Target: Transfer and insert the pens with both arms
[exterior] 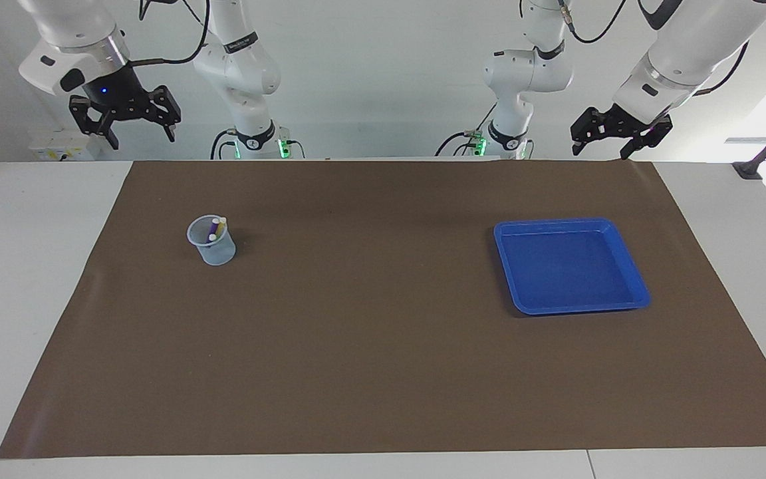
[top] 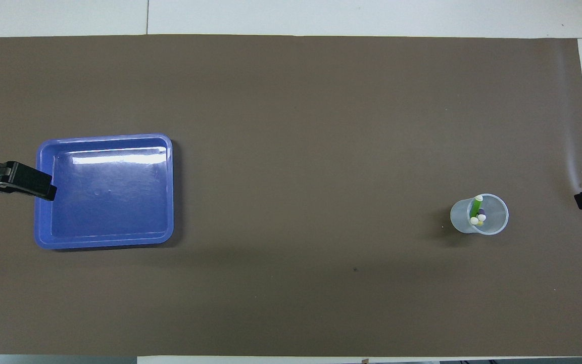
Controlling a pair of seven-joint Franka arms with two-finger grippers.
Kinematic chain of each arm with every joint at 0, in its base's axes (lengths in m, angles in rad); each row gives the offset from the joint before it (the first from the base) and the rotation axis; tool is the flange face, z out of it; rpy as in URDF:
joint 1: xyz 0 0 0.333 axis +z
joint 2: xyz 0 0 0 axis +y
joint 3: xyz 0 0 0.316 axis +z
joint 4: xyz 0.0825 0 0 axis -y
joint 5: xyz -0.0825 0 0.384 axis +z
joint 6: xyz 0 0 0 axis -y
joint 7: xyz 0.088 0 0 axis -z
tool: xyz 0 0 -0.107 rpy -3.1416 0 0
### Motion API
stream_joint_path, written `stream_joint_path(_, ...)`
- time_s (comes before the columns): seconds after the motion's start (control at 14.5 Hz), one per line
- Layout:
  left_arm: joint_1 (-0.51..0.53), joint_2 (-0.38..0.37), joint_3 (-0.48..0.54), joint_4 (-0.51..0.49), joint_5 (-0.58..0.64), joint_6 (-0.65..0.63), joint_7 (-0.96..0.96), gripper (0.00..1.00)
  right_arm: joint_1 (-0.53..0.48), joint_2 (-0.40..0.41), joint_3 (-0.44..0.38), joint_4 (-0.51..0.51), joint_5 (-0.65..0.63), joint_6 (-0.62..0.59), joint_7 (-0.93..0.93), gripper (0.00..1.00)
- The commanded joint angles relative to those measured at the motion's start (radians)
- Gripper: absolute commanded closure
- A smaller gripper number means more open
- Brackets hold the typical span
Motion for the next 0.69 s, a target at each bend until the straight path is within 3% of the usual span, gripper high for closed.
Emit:
stream_joint_path(0.0,-0.021,0.008,0.003,0.014,0.013,0.053,-0.044,0.00,-0.009,0.035,0.015,-0.003,-0.022,-0.011,0.080,0.00)
stream_joint_path(0.14,-0.021,0.008,-0.010,0.011,0.015,0.054,-0.046,0.00,-0.001,0.046,0.009,-0.011,-0.002,0.008,0.101,0.00)
stream_joint_path(0.21,-0.021,0.008,-0.010,0.011,0.019,0.053,-0.046,0.00,0.063,0.060,-0.040,-0.004,-0.002,-0.014,0.115,0.00)
stream_joint_path(0.34,-0.023,0.006,-0.020,0.007,0.024,0.048,-0.041,0.00,0.213,0.133,-0.239,0.016,-0.004,-0.025,0.137,0.00)
stream_joint_path(0.41,-0.023,0.006,-0.022,0.004,0.024,0.042,-0.037,0.00,0.241,0.156,-0.282,0.047,-0.004,-0.025,0.135,0.00)
stream_joint_path(0.62,-0.023,0.003,-0.031,-0.003,0.047,0.039,-0.029,0.00,0.301,0.162,-0.298,0.041,-0.005,-0.023,0.149,0.00)
